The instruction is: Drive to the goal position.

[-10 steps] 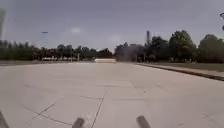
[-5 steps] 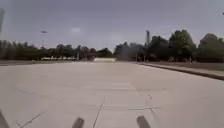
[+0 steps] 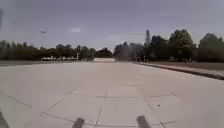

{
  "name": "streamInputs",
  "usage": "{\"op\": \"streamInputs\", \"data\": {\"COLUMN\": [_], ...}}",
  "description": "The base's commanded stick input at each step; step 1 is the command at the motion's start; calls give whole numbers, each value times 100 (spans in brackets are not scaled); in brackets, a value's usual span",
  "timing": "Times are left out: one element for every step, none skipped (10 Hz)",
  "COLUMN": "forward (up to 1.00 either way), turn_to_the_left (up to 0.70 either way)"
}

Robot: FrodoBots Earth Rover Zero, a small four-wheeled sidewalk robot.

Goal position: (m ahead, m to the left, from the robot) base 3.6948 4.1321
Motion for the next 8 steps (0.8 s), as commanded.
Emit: {"op": "streamInputs", "data": {"forward": [70, 70, 70, 70, 70, 70, 70, 70], "turn_to_the_left": [0, 0, 0, 0, 0, 0, 0, 0]}}
